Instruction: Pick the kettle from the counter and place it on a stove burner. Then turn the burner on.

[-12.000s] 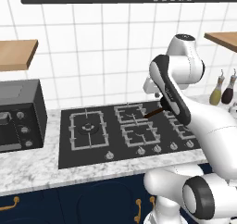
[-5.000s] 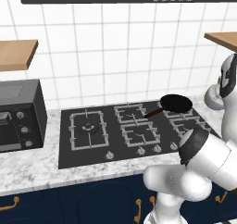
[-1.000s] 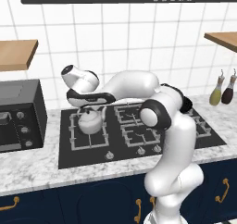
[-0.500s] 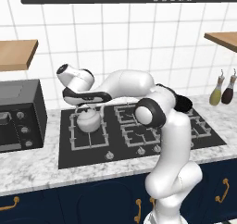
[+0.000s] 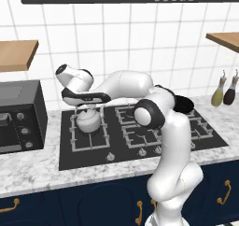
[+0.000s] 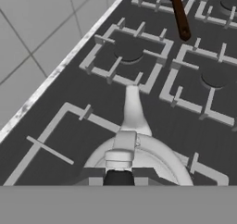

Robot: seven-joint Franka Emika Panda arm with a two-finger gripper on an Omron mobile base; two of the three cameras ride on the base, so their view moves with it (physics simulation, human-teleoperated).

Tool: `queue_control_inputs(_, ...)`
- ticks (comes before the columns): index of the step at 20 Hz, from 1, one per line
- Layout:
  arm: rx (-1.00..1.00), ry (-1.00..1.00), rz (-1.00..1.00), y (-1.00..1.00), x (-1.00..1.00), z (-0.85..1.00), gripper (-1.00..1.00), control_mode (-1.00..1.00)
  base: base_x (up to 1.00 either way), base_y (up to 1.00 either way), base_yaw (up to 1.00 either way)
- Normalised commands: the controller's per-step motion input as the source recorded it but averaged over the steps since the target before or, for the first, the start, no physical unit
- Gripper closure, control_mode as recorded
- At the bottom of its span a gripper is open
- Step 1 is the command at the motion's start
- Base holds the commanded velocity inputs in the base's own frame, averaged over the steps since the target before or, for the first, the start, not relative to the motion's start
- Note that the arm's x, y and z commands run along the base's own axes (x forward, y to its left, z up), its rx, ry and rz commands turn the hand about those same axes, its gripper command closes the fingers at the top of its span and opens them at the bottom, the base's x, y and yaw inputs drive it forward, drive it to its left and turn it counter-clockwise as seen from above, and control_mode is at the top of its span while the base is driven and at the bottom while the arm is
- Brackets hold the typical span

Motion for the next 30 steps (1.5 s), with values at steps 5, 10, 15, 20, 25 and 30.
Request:
queue_control_inputs(5,0.0,0.0,0.0,0.0,0.0,0.0,-1.0,-1.0,0.0,0.0,0.0)
queue_control_inputs(10,0.0,-0.04,0.0,-0.02,-0.02,0.1,-1.0,-1.0,0.0,0.0,0.0)
queue_control_inputs(15,0.0,-0.06,0.0,0.0,-0.06,0.35,-1.0,-1.0,0.0,0.0,0.0)
queue_control_inputs(20,0.02,-0.16,0.03,-0.07,-0.54,0.69,-1.0,-1.0,0.0,0.0,0.0)
queue_control_inputs(25,0.02,-0.13,0.09,-0.17,-0.97,0.49,-1.0,-1.0,0.0,0.0,0.0)
queue_control_inputs(30,0.01,-0.01,0.27,-0.53,-1.0,-0.01,-1.0,-1.0,0.0,0.0,0.0)
